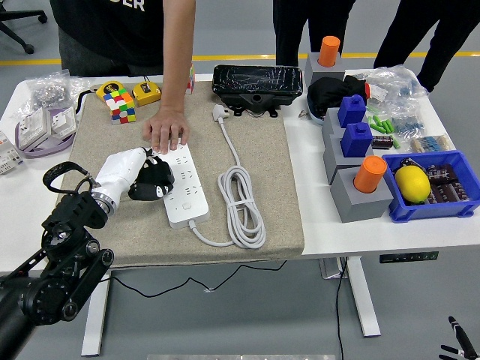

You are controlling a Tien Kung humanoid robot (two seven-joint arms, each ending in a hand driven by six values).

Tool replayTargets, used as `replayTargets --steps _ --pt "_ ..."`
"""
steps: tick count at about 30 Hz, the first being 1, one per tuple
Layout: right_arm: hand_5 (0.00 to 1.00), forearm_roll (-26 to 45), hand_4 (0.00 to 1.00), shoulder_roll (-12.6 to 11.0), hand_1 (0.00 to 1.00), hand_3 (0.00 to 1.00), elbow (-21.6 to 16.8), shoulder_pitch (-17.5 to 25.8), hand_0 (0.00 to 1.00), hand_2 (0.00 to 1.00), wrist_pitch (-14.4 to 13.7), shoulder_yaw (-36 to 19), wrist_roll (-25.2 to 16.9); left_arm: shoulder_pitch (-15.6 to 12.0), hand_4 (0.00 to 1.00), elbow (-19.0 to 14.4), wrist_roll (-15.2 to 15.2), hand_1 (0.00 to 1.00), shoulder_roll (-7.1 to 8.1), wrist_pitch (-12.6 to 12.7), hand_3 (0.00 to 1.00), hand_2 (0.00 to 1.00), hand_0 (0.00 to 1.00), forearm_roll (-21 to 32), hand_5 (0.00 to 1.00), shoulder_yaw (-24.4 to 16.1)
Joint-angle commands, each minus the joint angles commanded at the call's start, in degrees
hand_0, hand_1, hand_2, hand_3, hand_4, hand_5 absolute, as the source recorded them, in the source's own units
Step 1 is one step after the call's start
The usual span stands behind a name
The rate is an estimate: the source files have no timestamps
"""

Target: Pick up the plug,place it near the board,insert it into the board,press the button

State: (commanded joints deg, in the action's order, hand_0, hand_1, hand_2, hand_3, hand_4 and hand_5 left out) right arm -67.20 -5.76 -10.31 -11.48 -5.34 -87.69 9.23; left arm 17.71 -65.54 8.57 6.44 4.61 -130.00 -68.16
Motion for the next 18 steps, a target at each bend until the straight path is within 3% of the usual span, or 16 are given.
replayTargets --steps 10,11,16,18 --pt "0.998 0.07 0.998 0.04 0.715 0.667 0.0 -0.12 0.789 0.679 0.05 0.05 -0.09 0.29 0.637 -0.19 0.32 0.438 0.07 0.08 0.474 0.426 0.305 0.0 0.075 -0.35" --pt "0.998 0.05 0.998 0.04 0.715 0.666 0.0 -0.16 0.789 0.678 0.03 -0.03 -0.08 0.34 0.63 -0.39 0.36 0.395 0.11 0.11 0.44 0.392 0.307 0.0 0.081 -0.46" --pt "0.998 0.04 0.998 0.02 0.715 0.666 0.0 -0.21 0.789 0.678 0.07 -0.03 -0.07 0.53 0.63 -1.01 0.27 0.395 0.38 0.4 0.44 0.392 0.307 0.0 0.081 -1.02" --pt "0.998 0.17 0.998 0.03 0.715 0.667 0.0 -0.17 0.789 0.678 0.07 0.08 -0.12 0.48 0.625 -1.23 0.14 0.341 0.4 0.52 0.397 0.345 0.296 0.0 0.084 -1.32"
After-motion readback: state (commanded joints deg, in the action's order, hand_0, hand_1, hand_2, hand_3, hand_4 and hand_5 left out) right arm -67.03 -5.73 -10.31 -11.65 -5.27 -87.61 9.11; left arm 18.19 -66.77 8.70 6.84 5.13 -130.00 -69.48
